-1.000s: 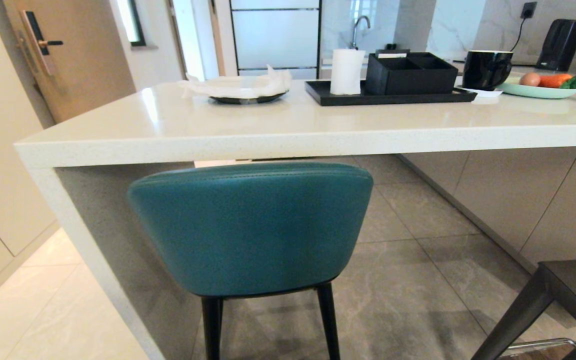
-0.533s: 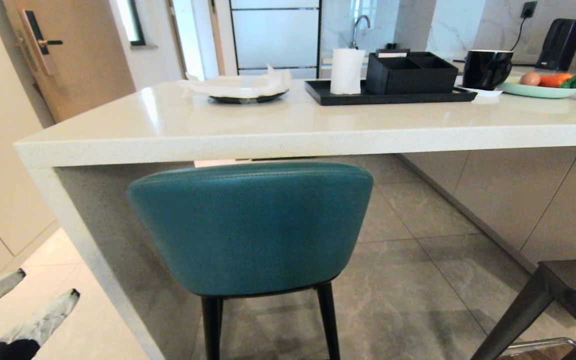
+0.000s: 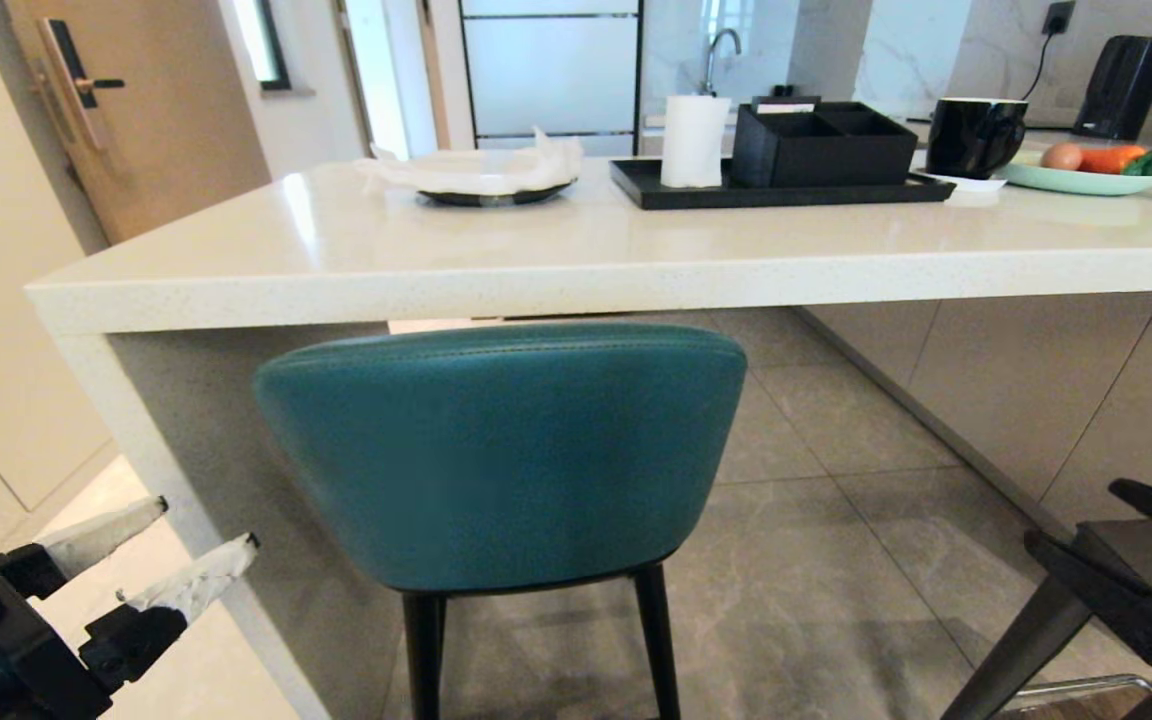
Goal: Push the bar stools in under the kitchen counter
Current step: Pull the blue chair out from under the dining table
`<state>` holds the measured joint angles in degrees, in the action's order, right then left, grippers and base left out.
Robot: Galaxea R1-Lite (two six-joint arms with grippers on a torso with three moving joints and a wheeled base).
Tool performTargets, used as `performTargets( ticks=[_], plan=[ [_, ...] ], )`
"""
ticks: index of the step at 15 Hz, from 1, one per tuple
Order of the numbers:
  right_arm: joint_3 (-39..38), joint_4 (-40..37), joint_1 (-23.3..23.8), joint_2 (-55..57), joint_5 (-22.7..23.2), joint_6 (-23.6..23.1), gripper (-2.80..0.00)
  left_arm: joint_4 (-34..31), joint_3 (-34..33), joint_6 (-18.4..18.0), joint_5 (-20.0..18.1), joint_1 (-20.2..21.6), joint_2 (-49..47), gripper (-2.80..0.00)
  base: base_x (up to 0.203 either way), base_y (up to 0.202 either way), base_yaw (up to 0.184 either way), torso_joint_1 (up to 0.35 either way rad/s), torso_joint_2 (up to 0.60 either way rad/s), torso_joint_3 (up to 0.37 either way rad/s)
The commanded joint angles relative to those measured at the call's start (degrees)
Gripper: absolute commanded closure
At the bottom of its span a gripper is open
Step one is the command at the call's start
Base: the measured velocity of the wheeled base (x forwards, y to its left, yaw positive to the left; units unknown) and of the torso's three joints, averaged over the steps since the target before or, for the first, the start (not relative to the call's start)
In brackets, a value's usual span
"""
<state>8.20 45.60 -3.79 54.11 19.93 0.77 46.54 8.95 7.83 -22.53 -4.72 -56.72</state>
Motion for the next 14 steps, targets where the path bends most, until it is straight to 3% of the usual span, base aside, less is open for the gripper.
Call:
performTargets(
  ticks=[1, 3, 6, 8, 9, 11, 14],
  plan=[
    [-1.2, 1.4, 0.0, -2.4, 0.2, 8.5, -2.80, -0.5, -0.3, 0.3, -0.2, 3.5, -0.7, -2.80, 0.000, 0.000, 0.000, 0.000, 0.00, 0.000],
    [0.7, 1.4, 0.0, -5.8, 1.6, 14.4, -2.80, -2.7, 0.6, 1.6, -0.3, 3.7, 1.9, -2.80, 0.000, 0.000, 0.000, 0.000, 0.00, 0.000],
    [-0.6, 1.0, 0.0, -6.8, 2.3, 13.3, -2.80, -11.8, 2.8, 3.6, -2.1, 3.4, 8.1, -2.80, 0.000, 0.000, 0.000, 0.000, 0.00, 0.000],
    [-0.9, 0.9, 0.1, -6.8, 2.2, 12.6, -2.80, -15.6, 3.8, 5.7, -5.8, 3.5, 11.2, -2.80, 0.000, 0.000, 0.000, 0.000, 0.00, 0.000],
    [0.0, 0.6, 0.2, -5.9, 1.8, 12.8, 0.00, -16.8, 5.7, 6.9, -5.7, 3.6, 10.6, -2.80, 0.000, 0.000, 0.000, 0.000, 0.00, 0.000],
    [2.7, -2.5, 0.5, -4.4, 1.5, 12.2, 0.00, -19.2, 8.8, 7.6, -5.4, 3.9, 7.6, -2.80, 0.000, 0.000, 0.000, 0.000, 0.00, 0.000],
    [1.8, -9.4, 0.5, -6.2, 1.8, 5.9, 0.00, -19.3, 10.4, 7.1, -3.3, 7.4, 2.0, -2.80, 0.000, 0.000, 0.000, 0.000, 0.00, 0.000]
  ],
)
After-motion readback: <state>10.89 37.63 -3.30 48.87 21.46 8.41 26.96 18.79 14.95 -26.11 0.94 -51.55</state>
